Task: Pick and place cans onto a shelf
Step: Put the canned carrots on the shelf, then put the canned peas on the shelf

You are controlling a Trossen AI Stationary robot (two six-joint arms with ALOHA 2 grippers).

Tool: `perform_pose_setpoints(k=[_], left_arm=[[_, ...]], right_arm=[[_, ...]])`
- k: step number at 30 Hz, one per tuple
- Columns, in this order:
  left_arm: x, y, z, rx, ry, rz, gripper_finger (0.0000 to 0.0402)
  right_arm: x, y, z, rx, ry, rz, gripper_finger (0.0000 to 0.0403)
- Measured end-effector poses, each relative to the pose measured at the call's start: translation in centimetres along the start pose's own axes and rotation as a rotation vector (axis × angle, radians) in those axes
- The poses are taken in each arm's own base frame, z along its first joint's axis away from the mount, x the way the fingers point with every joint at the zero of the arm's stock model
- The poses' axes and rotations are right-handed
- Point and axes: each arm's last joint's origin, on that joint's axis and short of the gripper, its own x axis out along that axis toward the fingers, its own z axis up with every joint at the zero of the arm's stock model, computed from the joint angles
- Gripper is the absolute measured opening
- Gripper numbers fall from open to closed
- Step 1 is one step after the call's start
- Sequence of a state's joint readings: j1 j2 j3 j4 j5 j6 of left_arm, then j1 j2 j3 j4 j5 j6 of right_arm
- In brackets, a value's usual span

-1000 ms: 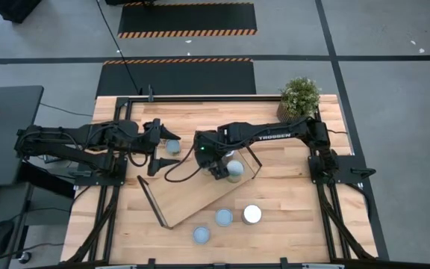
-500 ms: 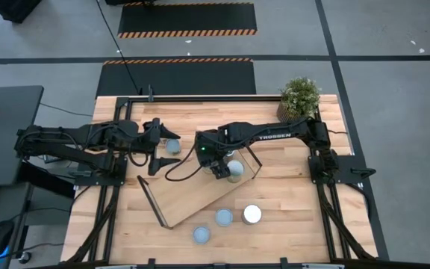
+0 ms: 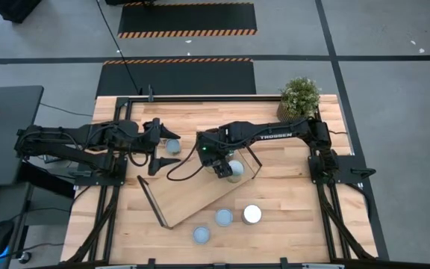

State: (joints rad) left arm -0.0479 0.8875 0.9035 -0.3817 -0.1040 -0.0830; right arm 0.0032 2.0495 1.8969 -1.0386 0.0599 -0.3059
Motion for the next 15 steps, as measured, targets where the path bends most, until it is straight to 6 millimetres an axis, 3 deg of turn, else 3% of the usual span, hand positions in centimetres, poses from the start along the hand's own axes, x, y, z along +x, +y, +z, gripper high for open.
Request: perform_pose_setpoints(k=[8, 15], left_arm=[[0.0, 0.0, 0.0, 0.0, 0.0, 0.0, 0.0396], [0.0, 0.0, 0.0, 0.0, 0.003, 0.0, 0.0396]], right_arm=[[-0.2, 0.0, 0.1, -0.001, -0.011, -0.004, 0.0378], [-2.4, 0.4, 1.4, -0.014, -0.088, -0.009, 0.0384]])
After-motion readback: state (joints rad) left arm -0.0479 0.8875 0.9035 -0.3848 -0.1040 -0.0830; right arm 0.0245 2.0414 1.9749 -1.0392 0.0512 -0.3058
